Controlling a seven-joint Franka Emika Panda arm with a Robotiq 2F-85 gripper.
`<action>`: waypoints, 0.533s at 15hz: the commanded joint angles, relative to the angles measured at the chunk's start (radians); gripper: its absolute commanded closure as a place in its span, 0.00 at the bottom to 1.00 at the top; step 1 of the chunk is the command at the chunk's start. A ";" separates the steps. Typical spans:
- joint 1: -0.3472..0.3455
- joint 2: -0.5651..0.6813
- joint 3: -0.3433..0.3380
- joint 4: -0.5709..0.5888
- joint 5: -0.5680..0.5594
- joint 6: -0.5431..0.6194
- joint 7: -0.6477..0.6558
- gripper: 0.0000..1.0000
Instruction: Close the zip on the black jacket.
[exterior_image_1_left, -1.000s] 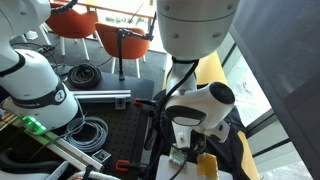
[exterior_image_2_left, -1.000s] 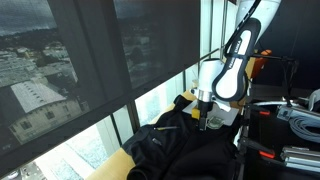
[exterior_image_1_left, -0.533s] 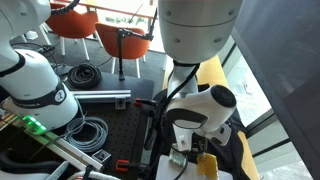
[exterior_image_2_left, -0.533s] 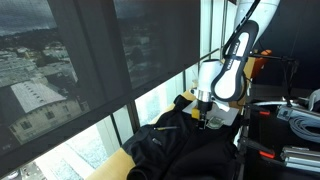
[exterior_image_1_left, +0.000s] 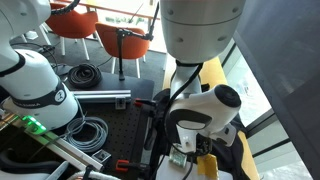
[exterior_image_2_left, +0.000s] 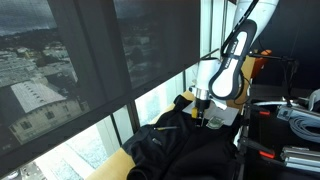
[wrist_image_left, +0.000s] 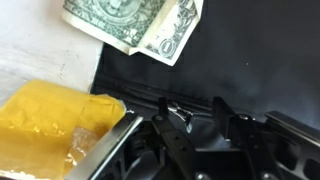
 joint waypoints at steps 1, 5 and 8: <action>-0.013 0.002 0.001 0.005 -0.037 0.024 -0.007 0.41; -0.013 -0.002 0.006 0.004 -0.036 0.023 -0.007 0.74; -0.012 -0.004 0.010 0.003 -0.036 0.024 -0.008 0.98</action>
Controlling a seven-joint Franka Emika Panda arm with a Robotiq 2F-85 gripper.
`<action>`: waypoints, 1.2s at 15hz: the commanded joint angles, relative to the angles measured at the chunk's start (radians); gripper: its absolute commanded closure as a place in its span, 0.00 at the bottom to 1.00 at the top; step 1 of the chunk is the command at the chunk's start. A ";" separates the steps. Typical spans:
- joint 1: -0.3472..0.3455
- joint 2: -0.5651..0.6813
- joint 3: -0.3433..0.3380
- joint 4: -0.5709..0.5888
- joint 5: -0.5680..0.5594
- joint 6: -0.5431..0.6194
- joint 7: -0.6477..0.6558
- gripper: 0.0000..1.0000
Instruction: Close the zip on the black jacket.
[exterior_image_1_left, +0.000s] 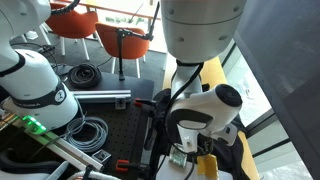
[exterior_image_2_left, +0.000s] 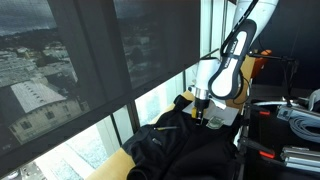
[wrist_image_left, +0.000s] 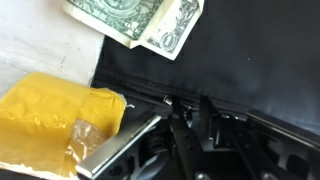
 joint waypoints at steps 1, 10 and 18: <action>-0.013 -0.003 0.010 -0.002 -0.034 0.024 -0.003 1.00; 0.007 -0.018 0.013 0.006 -0.054 0.019 -0.003 0.98; 0.076 0.004 0.033 0.076 -0.053 -0.043 0.018 0.98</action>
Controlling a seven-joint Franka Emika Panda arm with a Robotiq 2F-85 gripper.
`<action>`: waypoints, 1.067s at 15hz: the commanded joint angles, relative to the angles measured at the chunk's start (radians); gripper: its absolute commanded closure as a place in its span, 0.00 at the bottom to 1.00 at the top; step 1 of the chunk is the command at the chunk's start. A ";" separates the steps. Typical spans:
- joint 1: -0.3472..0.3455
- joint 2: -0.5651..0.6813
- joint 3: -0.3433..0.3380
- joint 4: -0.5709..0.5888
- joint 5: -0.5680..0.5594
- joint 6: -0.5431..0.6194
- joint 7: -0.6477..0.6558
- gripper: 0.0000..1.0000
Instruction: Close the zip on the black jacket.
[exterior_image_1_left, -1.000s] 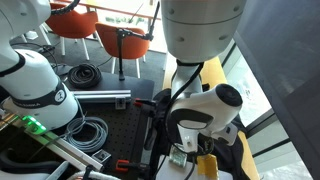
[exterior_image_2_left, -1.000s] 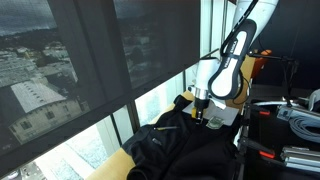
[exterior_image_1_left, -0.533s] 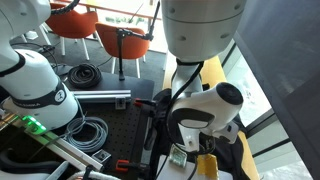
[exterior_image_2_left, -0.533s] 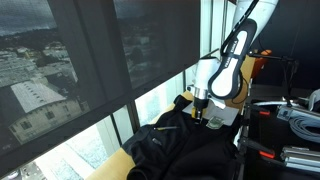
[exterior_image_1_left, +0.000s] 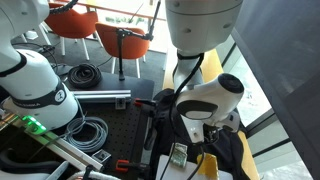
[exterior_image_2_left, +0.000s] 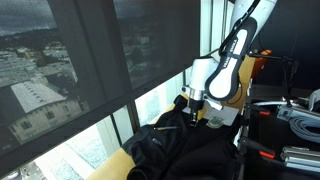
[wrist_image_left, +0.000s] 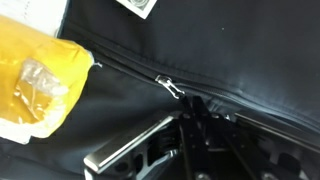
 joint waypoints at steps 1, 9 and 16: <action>0.029 0.013 0.028 0.051 -0.017 -0.046 0.021 0.98; 0.099 0.039 0.090 0.118 -0.012 -0.122 0.009 0.98; 0.071 0.052 0.226 0.156 0.026 -0.220 -0.035 0.98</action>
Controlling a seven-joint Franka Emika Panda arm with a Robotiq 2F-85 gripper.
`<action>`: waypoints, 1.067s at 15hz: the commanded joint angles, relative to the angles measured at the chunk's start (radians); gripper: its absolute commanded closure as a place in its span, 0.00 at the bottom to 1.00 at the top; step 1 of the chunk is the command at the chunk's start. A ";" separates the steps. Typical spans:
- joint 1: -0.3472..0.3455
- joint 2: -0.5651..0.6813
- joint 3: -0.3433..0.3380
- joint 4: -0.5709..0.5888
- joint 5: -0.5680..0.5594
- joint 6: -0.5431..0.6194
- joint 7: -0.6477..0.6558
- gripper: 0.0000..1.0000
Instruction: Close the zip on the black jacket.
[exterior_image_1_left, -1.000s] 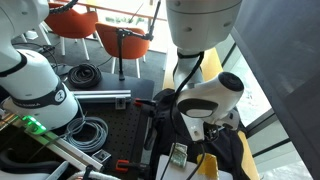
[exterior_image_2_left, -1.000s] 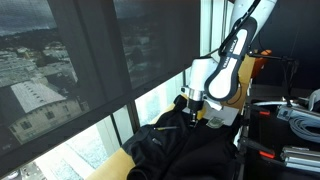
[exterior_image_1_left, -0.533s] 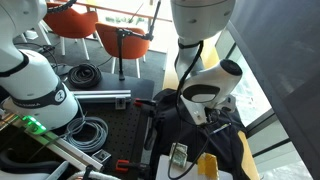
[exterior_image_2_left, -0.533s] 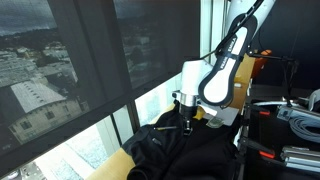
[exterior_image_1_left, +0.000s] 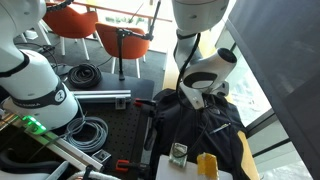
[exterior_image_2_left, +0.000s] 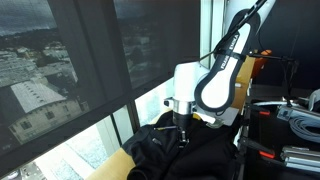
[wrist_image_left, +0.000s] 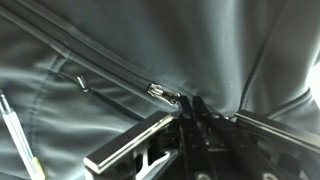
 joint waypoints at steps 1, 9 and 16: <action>-0.034 0.023 0.104 0.073 0.035 -0.110 -0.038 0.98; -0.027 0.062 0.191 0.222 0.140 -0.318 -0.128 0.98; -0.006 0.205 0.212 0.344 0.138 -0.341 -0.248 0.98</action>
